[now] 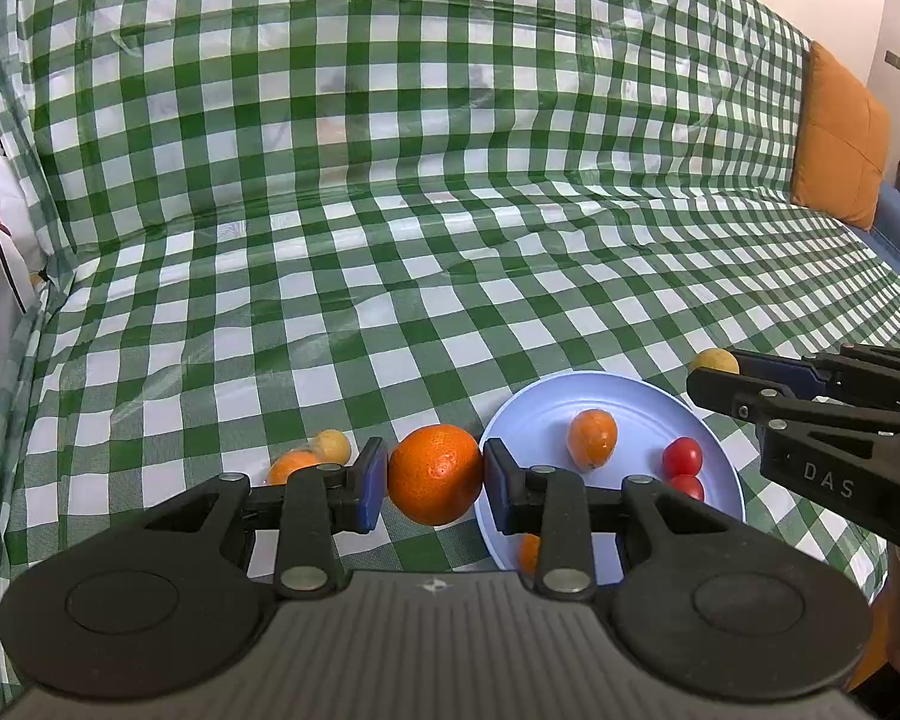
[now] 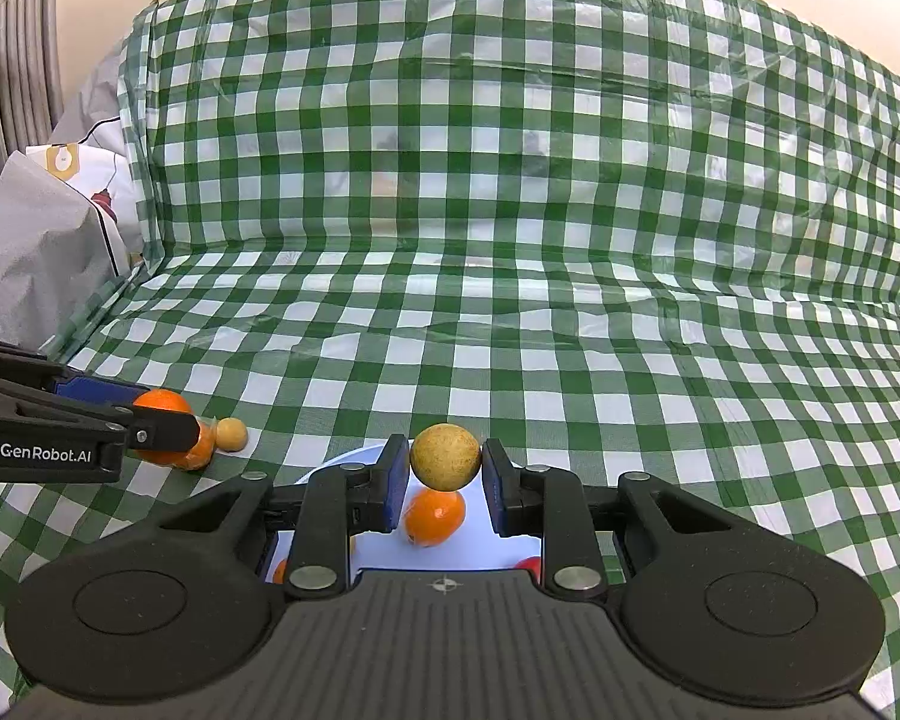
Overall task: Organize fruits
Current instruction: 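Carry the tangerine with the left tool while the right tool carries the plum over the plate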
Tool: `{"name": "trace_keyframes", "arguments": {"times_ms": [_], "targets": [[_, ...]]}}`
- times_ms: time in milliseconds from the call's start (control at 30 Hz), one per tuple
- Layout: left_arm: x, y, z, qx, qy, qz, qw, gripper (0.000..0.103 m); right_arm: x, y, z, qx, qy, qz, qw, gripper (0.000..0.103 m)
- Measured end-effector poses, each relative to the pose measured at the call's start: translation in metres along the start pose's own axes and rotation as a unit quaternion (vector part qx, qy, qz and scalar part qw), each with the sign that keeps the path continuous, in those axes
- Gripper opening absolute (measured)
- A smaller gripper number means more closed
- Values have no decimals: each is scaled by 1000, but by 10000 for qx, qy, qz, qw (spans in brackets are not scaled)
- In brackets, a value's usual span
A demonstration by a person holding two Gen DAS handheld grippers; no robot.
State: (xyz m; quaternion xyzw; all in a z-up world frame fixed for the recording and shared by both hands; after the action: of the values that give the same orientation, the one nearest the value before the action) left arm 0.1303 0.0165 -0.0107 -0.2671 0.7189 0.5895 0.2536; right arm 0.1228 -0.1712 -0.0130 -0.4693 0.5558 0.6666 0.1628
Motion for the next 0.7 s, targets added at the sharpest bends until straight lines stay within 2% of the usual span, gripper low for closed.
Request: {"name": "trace_keyframes", "arguments": {"times_ms": [700], "targets": [[3, 0, -4, -10, -11, -1, 10000, 38, 1, -3, 0, 1, -3, 13, 10000, 28]]}}
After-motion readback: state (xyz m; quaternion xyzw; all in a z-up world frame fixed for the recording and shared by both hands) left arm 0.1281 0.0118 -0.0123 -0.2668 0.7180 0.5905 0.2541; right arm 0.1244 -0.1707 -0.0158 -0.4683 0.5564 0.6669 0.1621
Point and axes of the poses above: each gripper's, at about its wrist camera, not at the fingertips, and y roughly against the way its jaws point, z to its left, x to its underside, the point moved 6 cm from there along -y, roughly the way its jaws point, and after that the axes turned 11 degrees about y, right-handed, at the moved point
